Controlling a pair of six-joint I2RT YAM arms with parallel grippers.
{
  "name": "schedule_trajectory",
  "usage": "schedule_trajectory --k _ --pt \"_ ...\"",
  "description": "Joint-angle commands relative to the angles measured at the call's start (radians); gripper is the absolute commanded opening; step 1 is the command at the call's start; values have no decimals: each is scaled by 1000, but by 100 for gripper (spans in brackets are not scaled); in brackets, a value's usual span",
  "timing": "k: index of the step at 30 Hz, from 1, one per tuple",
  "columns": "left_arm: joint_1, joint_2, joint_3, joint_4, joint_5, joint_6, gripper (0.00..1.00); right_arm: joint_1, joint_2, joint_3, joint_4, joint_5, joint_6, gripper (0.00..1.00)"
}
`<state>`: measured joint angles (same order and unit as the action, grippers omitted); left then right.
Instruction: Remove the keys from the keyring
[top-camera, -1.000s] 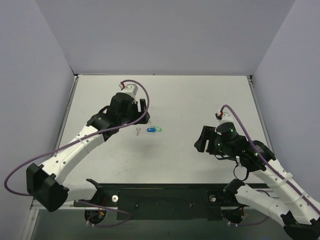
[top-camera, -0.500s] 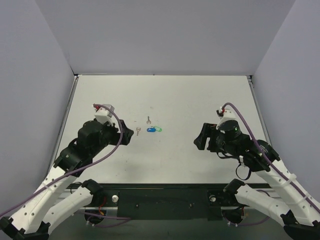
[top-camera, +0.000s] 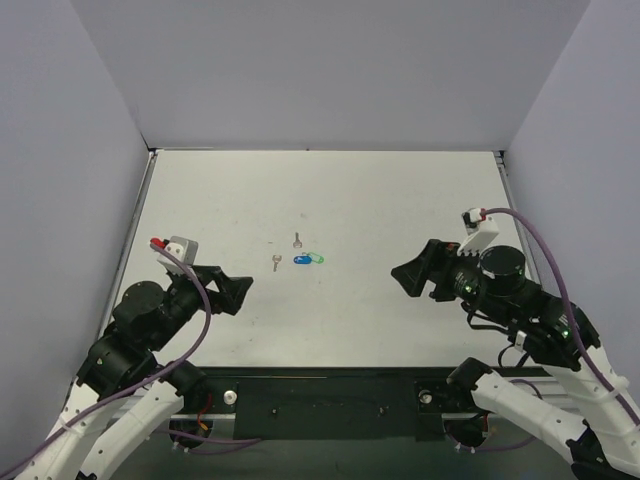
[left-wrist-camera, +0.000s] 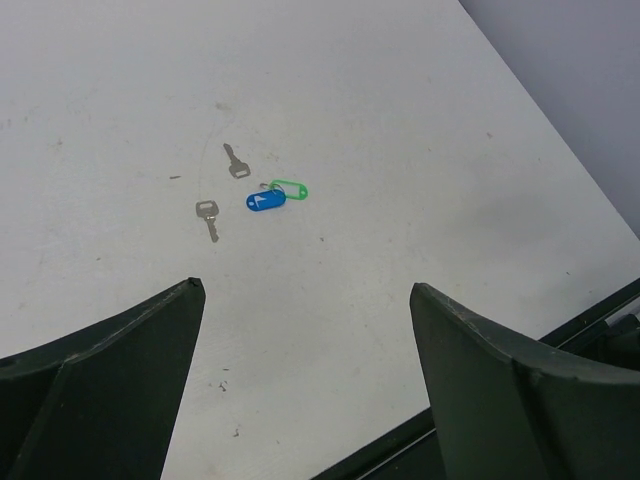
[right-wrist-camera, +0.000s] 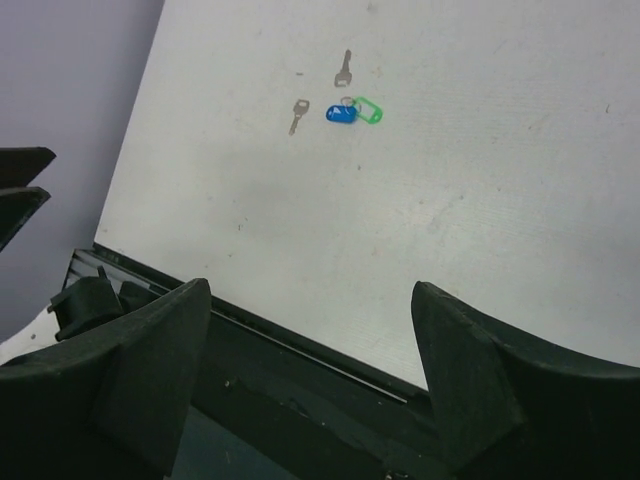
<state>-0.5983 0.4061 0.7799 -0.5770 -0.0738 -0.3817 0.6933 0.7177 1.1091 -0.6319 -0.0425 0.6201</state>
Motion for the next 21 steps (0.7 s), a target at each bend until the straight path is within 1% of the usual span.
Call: schedule_trajectory --k 1,2,5,7,10,15,18,21 --pt "3 -27 -10 5 -3 38 95 -5 -67 14 70 91 12 78" --pt "3 -29 -8 6 -1 40 95 -5 -78 6 75 120 21 81" --pt "5 -30 -10 6 -17 38 95 -6 -119 -9 80 165 39 94" --pt "5 -38 -10 0 -29 40 95 -6 -139 -12 69 179 44 100" --pt "6 -56 -13 0 -43 41 95 -6 -179 -35 45 190 56 100" --pt "3 -78 -14 -6 -64 43 96 -5 -239 -97 -15 149 84 100" --pt "5 -84 -18 -4 -67 41 97 -5 -303 -129 -32 90 95 100" --pt "5 -92 -16 -6 -70 40 97 -5 -374 -173 -55 93 112 100"
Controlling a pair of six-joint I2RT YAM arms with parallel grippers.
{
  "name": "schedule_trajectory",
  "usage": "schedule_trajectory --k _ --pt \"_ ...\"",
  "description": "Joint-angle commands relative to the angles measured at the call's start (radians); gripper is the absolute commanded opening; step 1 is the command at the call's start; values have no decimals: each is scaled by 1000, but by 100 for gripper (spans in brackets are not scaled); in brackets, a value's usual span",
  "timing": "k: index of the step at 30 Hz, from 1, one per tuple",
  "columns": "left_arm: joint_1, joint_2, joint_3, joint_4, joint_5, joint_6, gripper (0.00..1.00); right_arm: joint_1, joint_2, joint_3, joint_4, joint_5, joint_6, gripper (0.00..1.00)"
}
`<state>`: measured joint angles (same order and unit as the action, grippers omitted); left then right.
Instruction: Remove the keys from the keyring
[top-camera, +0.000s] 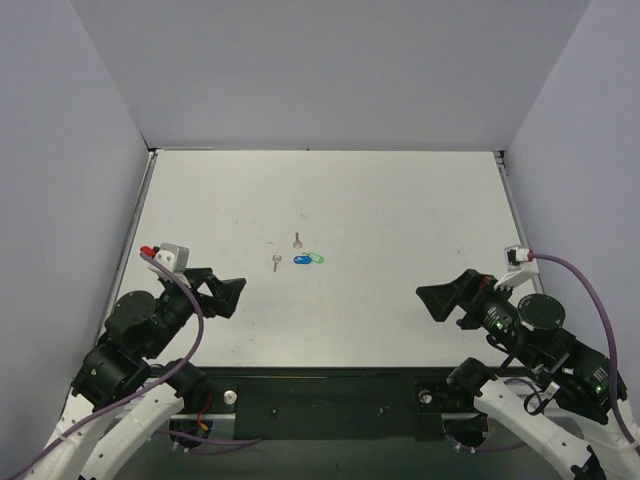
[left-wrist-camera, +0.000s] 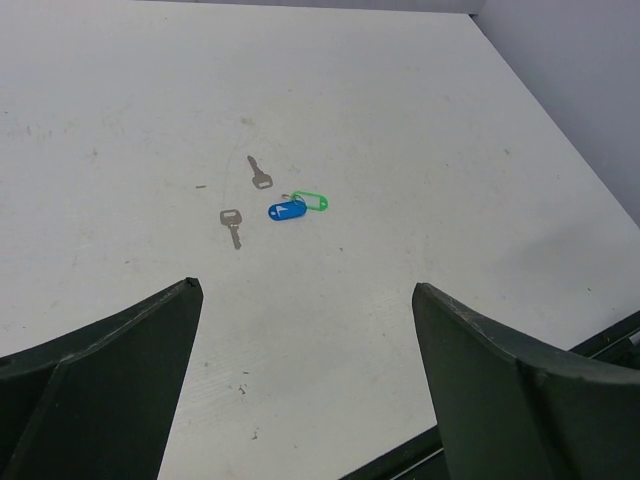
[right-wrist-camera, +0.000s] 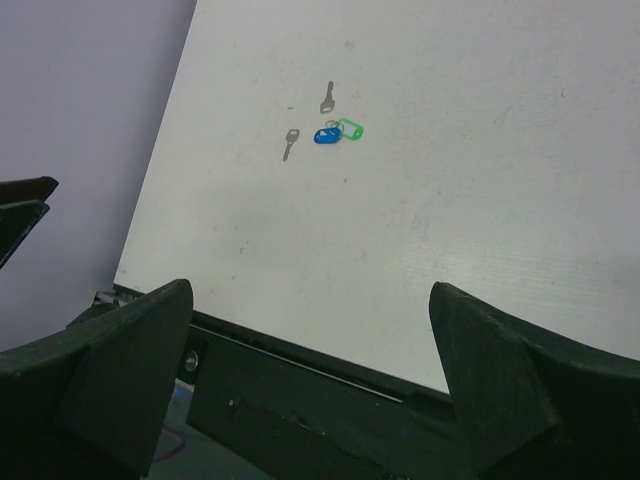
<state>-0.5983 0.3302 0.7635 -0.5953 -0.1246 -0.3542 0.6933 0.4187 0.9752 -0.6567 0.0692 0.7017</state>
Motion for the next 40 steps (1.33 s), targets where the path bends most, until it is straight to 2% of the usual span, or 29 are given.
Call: schedule_trajectory --k 1,8,15,35,36,40 --pt "5 -19 0 11 -23 11 97 -6 -112 -50 -47 -16 38 100" --pt "6 -31 -6 9 -52 1 97 -6 -204 -174 -121 -38 120 100" --pt "8 -22 -6 9 -44 0 97 -5 -225 -230 -89 -52 142 100" --pt "8 -8 -6 6 -38 -2 97 -5 -164 -228 5 -60 140 100" --pt "8 -7 -6 6 -37 -2 97 -5 -166 -234 20 -119 133 100" --pt "9 -3 -4 6 -35 -2 97 -3 -155 -216 31 -121 130 100"
